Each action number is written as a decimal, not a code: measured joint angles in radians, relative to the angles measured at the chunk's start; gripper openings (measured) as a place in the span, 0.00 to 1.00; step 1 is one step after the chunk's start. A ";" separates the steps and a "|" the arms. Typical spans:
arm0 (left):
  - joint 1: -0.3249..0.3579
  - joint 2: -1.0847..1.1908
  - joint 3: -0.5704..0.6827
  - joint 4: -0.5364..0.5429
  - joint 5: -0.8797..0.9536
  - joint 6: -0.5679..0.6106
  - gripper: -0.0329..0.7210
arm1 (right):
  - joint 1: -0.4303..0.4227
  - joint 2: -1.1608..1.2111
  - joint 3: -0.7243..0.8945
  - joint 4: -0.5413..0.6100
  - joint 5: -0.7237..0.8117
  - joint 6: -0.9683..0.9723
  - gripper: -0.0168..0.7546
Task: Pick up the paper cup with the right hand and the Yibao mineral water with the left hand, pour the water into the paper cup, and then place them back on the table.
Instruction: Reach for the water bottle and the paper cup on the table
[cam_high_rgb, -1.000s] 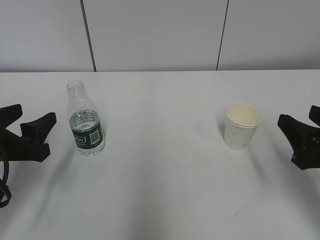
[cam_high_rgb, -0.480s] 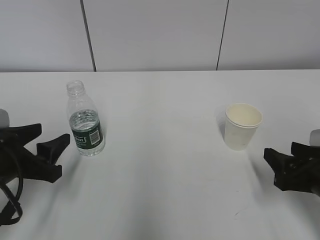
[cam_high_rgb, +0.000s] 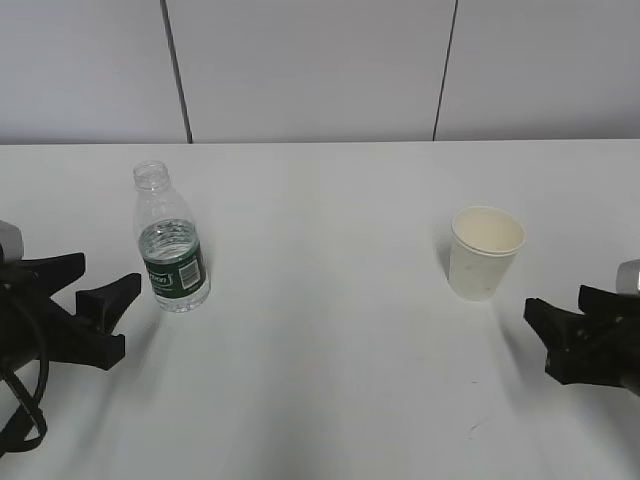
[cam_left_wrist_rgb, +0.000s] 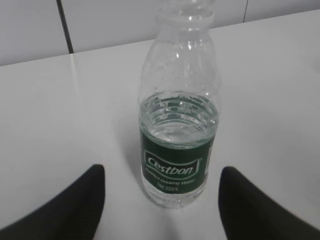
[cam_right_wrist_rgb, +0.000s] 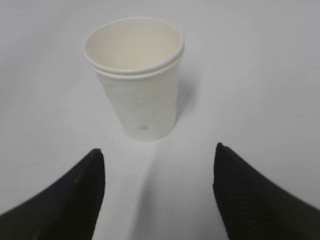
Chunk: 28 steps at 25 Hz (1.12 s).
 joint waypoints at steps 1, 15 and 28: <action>0.000 0.000 0.000 0.001 0.000 0.000 0.63 | 0.000 0.000 0.000 -0.010 0.000 0.000 0.71; 0.000 0.000 0.000 0.020 0.000 0.000 0.63 | 0.000 0.005 -0.034 -0.047 -0.002 -0.002 0.87; 0.000 0.000 0.000 0.020 0.000 0.000 0.63 | 0.000 0.223 -0.208 -0.070 -0.003 0.039 0.88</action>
